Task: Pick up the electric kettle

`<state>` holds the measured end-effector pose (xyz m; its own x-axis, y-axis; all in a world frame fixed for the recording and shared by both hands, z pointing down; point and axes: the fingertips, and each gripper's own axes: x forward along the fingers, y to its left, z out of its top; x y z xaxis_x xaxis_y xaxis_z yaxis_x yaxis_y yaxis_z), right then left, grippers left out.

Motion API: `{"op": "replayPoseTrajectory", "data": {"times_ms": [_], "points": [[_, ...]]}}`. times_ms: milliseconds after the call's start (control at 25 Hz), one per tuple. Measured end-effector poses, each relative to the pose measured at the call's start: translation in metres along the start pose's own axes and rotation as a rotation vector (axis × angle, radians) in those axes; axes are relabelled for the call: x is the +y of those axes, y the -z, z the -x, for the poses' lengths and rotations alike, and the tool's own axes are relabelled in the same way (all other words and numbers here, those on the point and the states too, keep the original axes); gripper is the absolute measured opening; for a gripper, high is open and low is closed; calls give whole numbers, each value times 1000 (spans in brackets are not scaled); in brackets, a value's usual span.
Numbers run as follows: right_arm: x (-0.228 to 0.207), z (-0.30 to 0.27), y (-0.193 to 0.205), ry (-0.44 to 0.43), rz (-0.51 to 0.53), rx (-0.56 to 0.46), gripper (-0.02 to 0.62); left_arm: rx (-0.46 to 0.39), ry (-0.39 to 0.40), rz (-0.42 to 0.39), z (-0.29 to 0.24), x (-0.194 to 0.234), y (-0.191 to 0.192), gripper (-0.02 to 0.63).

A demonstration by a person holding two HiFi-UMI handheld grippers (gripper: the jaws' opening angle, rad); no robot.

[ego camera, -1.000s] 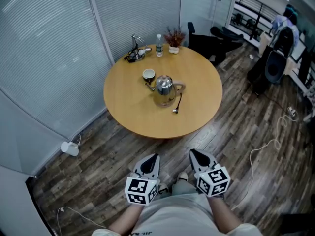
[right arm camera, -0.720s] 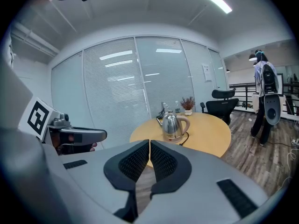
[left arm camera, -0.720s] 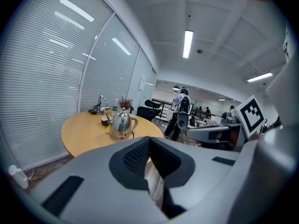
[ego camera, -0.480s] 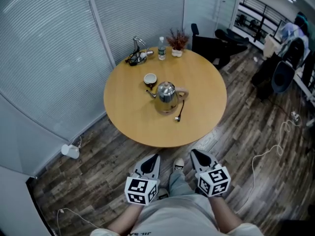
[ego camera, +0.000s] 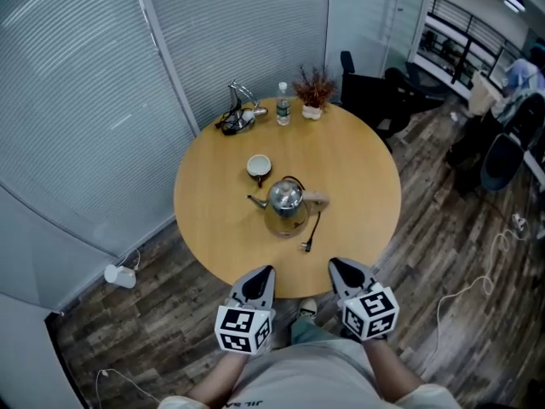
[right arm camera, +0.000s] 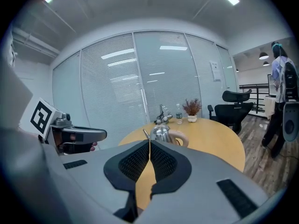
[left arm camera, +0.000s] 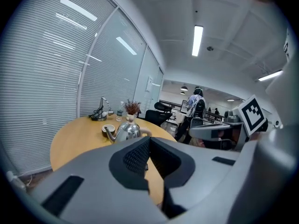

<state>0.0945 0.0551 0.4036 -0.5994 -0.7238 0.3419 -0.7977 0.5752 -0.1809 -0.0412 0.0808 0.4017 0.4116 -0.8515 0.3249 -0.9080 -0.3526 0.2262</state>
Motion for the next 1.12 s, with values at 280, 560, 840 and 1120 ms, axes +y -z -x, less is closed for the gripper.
{"op": "replayPoseTrajectory", "data": {"times_ms": [280,560,840,1120], "points": [[-48,-44,-29,-29,17,1,32,-12,-48,17,-56,19,-24,3],[-59,-65,-41,-101,23,1,32,-14,-79,36,-83,23,-33,3],[-58,-77,-41,-105,23,18,32,9,-78,46,-90,30,-32,3],[-54,-83,-41,-60,-39,13,31,45,-30,31,-94,37,-35,3]]}}
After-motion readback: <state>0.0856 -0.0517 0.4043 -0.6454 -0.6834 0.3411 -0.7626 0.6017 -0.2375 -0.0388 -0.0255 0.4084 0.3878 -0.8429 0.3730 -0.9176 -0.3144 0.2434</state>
